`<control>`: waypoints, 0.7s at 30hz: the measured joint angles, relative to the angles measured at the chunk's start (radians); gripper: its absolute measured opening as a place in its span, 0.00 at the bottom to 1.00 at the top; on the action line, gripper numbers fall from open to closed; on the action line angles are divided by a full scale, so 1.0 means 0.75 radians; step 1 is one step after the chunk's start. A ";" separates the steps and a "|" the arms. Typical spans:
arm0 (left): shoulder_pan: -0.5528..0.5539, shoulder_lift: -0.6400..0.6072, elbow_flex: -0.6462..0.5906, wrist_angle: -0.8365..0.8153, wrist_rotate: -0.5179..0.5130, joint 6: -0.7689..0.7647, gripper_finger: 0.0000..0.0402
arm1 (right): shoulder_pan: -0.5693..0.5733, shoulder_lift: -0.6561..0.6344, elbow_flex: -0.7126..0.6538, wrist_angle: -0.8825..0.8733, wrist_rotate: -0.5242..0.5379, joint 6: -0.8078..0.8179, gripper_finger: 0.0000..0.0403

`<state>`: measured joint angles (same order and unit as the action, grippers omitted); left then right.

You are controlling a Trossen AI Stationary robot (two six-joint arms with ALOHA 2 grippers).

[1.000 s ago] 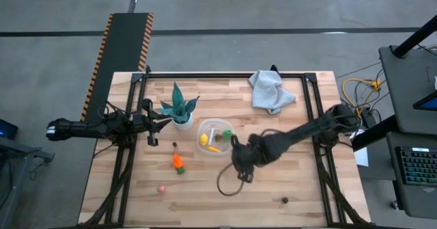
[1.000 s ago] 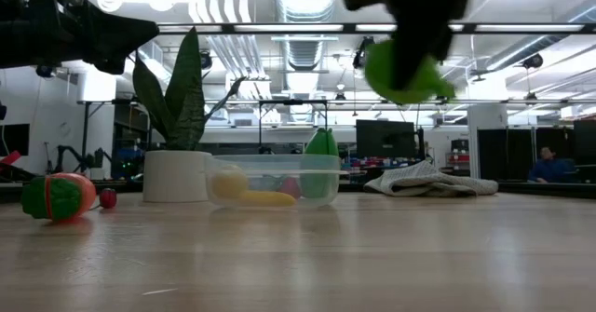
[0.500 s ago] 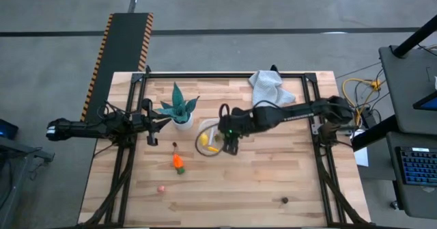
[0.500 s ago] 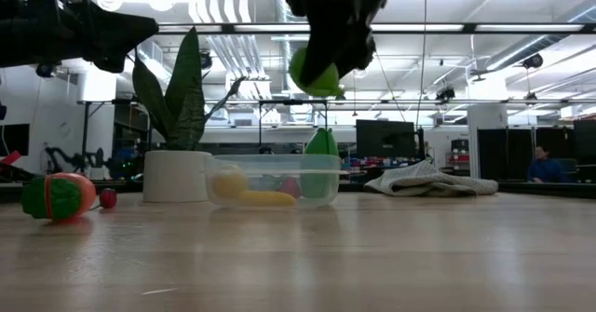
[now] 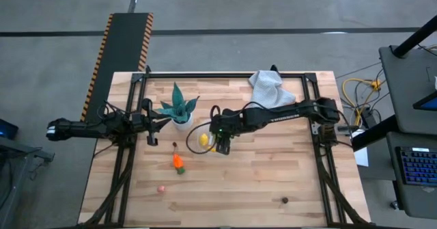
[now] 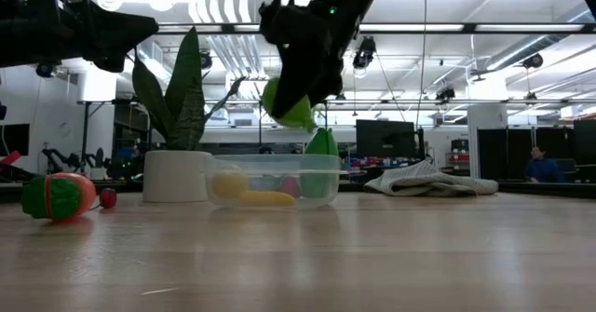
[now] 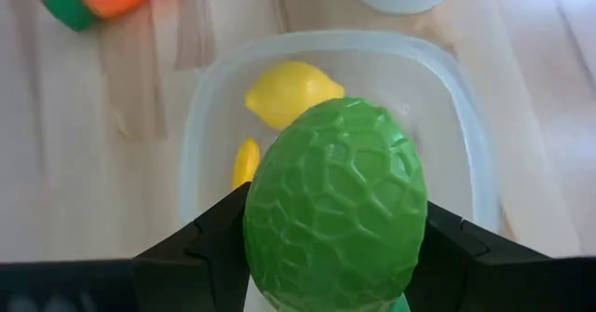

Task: Pick and placing Produce into tupperware
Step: Put the green cabbage into the container

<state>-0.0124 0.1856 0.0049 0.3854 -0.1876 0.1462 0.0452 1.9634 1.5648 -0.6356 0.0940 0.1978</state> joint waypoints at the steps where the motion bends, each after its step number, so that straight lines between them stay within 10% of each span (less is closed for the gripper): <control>1: 0.000 0.000 0.000 0.001 0.000 0.000 0.12 | 0.000 0.021 0.009 0.001 0.000 -0.012 0.50; 21: 0.000 -0.001 0.000 0.011 0.000 0.001 0.12 | 0.007 0.164 0.047 0.004 -0.070 -0.060 0.50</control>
<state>-0.0124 0.1852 0.0051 0.3935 -0.1879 0.1467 0.0502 2.0861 1.6001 -0.6326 0.0415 0.1532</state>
